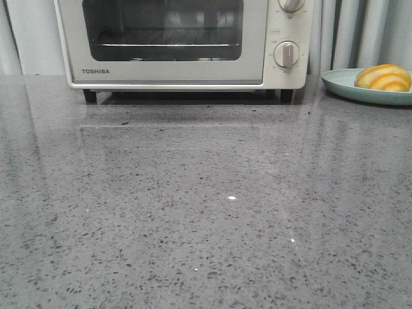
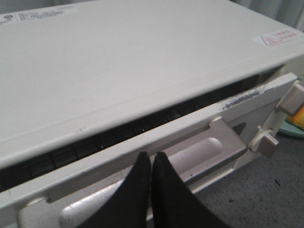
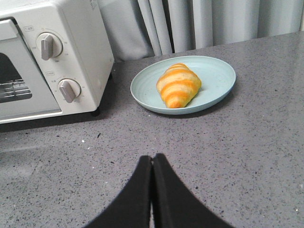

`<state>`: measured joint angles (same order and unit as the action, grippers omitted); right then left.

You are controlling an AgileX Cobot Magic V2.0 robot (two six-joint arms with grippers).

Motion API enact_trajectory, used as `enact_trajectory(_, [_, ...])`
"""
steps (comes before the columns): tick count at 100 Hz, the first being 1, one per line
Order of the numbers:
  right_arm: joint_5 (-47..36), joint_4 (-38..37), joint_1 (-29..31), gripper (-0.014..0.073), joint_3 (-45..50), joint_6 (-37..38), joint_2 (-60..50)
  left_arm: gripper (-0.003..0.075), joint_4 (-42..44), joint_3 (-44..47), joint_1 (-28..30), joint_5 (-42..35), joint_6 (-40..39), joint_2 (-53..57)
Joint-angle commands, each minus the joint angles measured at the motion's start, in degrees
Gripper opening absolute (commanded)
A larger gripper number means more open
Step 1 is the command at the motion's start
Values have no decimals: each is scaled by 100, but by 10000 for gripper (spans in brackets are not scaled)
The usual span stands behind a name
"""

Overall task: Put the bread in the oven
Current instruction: 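Pull the toaster oven door handle down with the left gripper, then grasp the orange-striped croissant on the blue plate with the right gripper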

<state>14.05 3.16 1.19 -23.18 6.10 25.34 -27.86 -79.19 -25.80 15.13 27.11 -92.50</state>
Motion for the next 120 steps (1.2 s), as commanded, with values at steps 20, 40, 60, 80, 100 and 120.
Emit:
enact_trajectory(20, [-534, 46, -19, -57, -248, -11, 70, -22, 48, 1526, -115, 162, -72, 876])
enact_trajectory(40, [-867, 46, -19, -57, -248, -11, 70, -22, 48, 2653, -319, -365, -72, 986])
enact_trajectory(60, [-830, 46, -19, -57, -277, -11, 70, -22, 33, 3007, -370, -569, -72, 1031])
enact_trajectory(80, [-172, 127, -19, -56, -914, -11, 428, -22, -122, 3007, -370, -544, -72, 1512])
enact_trajectory(100, [847, 127, -19, 127, -2538, -11, 2080, -22, -430, 3007, -370, -466, -72, 2684])
enact_trajectory(120, [1404, 18, -8, 356, -4263, -24, 4215, -22, -483, 3007, -370, -47, -72, 4084])
